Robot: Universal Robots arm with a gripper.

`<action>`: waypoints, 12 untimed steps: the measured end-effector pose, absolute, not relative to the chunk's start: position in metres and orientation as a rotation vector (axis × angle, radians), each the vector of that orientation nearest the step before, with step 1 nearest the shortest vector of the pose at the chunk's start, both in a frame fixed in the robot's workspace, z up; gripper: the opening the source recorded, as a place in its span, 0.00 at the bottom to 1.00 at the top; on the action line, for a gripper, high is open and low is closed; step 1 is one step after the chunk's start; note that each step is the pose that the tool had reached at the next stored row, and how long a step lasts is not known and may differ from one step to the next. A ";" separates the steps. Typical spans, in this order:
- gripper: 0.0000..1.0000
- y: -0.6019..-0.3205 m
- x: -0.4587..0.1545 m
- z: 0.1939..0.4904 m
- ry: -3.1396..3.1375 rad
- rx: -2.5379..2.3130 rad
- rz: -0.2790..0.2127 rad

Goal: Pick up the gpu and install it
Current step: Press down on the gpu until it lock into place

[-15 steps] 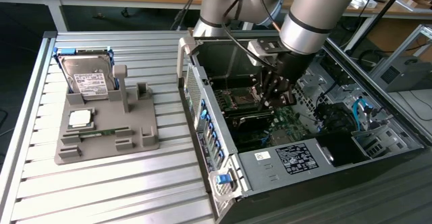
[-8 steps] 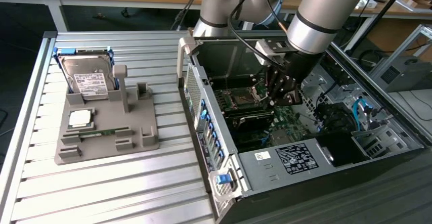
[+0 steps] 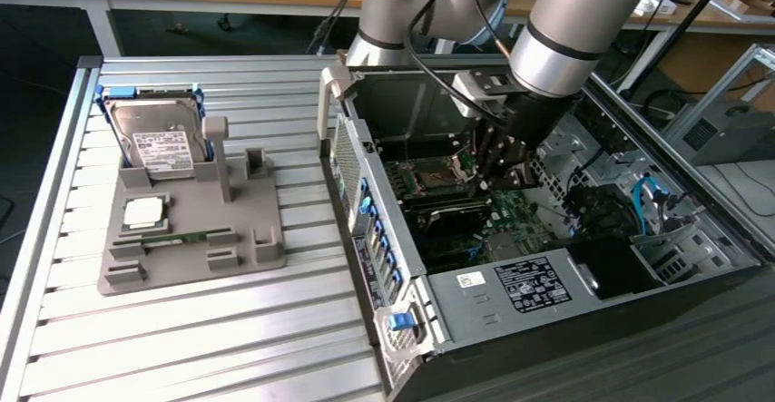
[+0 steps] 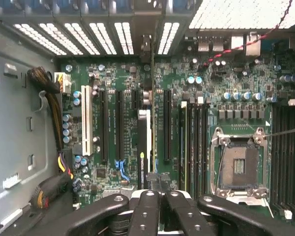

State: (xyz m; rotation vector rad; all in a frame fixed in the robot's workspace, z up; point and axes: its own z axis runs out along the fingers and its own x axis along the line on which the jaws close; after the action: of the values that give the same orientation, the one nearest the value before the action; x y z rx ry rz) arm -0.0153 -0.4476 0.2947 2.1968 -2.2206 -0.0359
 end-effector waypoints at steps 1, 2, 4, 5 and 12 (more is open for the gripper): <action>0.11 -0.448 -0.022 0.294 -2.221 2.197 -0.035; 0.11 -0.448 -0.030 0.293 -2.221 2.197 -0.035; 0.11 -0.448 -0.042 0.291 -2.221 2.197 -0.035; 0.11 -0.447 -0.046 0.290 -2.221 2.197 -0.035; 0.11 -0.448 -0.066 0.287 -2.221 2.197 -0.035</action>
State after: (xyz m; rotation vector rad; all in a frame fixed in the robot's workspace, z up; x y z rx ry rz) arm -0.0664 -0.4475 0.2866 2.1972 -2.2210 -0.0351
